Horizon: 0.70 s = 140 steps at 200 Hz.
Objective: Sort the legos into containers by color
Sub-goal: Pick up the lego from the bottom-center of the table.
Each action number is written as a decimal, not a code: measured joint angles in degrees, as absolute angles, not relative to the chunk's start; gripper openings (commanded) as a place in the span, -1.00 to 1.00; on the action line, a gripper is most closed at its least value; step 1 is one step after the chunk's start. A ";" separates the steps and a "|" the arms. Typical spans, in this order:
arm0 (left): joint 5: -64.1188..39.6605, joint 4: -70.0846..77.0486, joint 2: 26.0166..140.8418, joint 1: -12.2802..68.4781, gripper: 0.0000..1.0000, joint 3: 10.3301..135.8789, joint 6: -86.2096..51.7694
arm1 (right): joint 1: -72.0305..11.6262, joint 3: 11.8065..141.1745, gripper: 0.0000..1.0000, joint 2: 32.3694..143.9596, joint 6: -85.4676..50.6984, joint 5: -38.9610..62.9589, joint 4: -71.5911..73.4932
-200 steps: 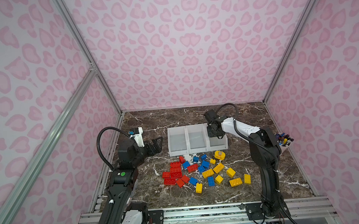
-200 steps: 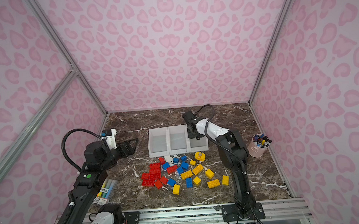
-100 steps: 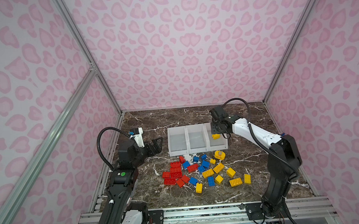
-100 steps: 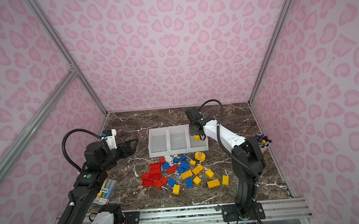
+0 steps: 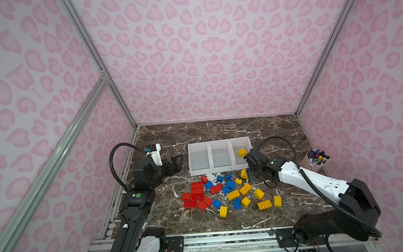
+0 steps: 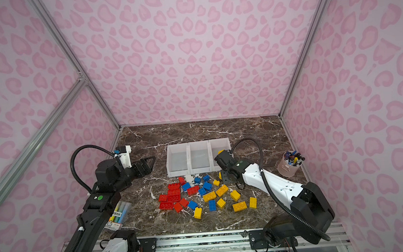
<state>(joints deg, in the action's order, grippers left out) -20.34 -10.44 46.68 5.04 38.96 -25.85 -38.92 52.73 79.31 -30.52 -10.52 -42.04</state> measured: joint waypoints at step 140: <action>-20.80 -10.63 45.95 5.04 0.95 38.37 -26.85 | -44.36 41.60 -0.16 81.80 -36.62 -8.97 -38.30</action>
